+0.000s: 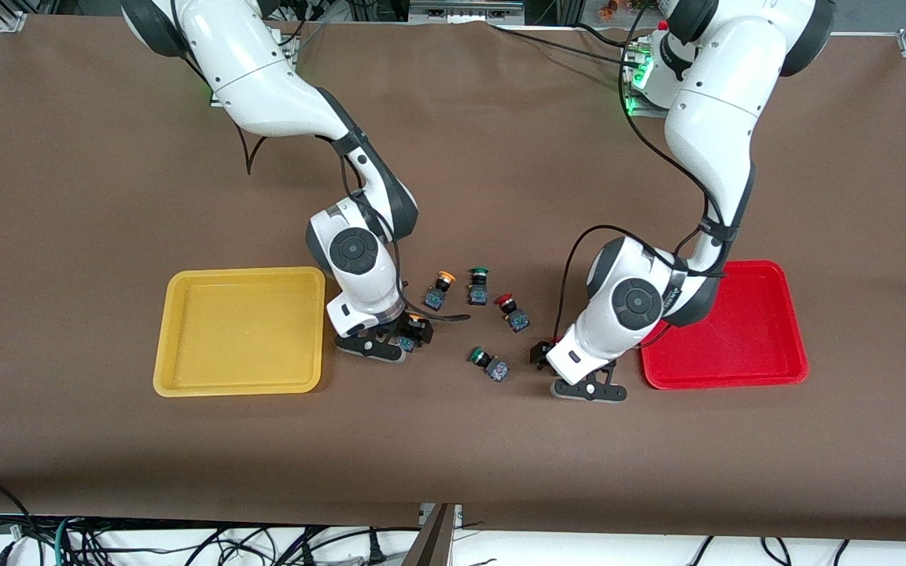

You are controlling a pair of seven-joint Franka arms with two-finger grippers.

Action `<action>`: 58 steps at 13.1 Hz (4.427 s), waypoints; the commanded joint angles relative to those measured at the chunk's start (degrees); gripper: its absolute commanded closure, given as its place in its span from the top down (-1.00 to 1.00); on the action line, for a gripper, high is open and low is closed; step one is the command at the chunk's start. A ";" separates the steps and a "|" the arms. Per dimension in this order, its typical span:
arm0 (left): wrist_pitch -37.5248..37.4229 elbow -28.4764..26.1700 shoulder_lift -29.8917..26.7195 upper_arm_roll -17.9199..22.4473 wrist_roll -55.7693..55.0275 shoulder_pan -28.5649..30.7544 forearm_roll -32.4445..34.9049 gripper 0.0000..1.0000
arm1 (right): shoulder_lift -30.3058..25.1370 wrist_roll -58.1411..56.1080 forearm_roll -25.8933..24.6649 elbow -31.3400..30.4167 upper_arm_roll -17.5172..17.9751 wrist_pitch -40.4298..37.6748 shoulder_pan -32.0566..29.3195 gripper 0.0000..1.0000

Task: Place red and yellow buttons in trays
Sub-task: 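Grasp a yellow-cap button with the right gripper while the left gripper grasps a red-cap button, then lower the yellow button into the yellow tray while the left gripper places red, then grasp another yellow button with the right gripper while the left gripper grasps red, then place the yellow button in the yellow tray while the left gripper places red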

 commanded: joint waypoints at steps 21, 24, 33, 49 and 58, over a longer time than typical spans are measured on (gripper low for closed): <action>-18.67 -14.27 -13.93 1.87 25.49 13.70 8.92 1.00 | -8.39 -49.67 3.50 -7.47 -5.05 -20.69 -27.12 0.99; -20.34 -9.64 -16.84 -1.45 18.69 12.56 -0.09 1.00 | -11.36 -45.13 3.59 -7.03 -1.46 -22.62 -24.67 1.00; -7.01 3.23 -0.85 -0.59 -35.23 -7.29 -2.78 1.00 | -8.04 4.96 4.55 -6.85 2.34 -9.82 -2.62 1.00; -28.39 0.06 -11.27 -1.29 -19.82 -0.39 0.39 -0.98 | -6.45 2.68 4.46 -3.34 1.90 -11.70 -2.22 -1.00; -31.81 -5.54 -12.97 -0.85 25.91 21.78 9.27 -0.90 | -8.56 -33.38 4.55 -5.96 1.63 -21.75 -20.17 -1.00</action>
